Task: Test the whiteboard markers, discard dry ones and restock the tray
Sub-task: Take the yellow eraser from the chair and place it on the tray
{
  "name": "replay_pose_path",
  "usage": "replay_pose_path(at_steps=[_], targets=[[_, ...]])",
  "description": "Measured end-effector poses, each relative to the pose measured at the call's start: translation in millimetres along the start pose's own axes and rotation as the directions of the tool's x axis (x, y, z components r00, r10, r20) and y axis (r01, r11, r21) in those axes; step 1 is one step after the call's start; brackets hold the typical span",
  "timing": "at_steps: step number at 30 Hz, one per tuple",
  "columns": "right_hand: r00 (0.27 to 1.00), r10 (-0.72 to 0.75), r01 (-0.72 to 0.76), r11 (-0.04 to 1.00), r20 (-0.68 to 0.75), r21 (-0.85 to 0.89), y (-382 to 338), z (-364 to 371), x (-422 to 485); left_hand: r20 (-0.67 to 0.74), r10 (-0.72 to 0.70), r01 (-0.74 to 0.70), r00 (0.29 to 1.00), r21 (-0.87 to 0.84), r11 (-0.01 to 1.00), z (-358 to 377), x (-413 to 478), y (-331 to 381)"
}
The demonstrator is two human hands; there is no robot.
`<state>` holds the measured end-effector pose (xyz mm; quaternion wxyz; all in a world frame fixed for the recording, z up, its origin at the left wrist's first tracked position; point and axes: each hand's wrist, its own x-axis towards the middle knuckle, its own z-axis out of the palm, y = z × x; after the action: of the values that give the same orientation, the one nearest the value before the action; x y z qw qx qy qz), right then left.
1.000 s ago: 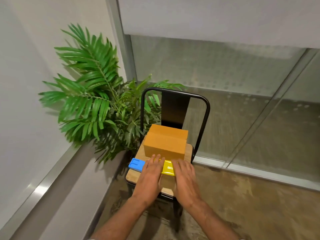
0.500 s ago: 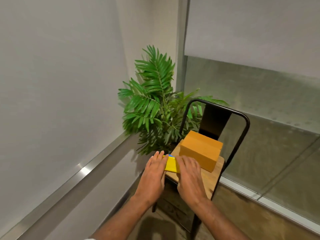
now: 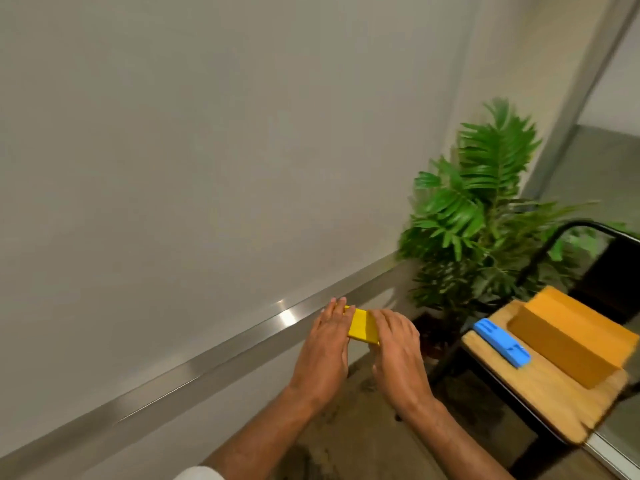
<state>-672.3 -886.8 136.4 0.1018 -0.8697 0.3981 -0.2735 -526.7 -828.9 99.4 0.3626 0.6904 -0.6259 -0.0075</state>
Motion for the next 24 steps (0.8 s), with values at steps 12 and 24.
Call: replay_pose_path(at_steps=[12,24], targets=[[0.942,-0.282,0.255,0.954,0.180,0.157,-135,89,16,-0.203,-0.312,0.345,0.928,0.152,0.926,-101,-90,-82],[0.756,-0.601,0.516,0.791,0.260,0.328,-224,146,12,-0.407,-0.517,0.625,0.753,0.196,0.756,-145,-161,-111]])
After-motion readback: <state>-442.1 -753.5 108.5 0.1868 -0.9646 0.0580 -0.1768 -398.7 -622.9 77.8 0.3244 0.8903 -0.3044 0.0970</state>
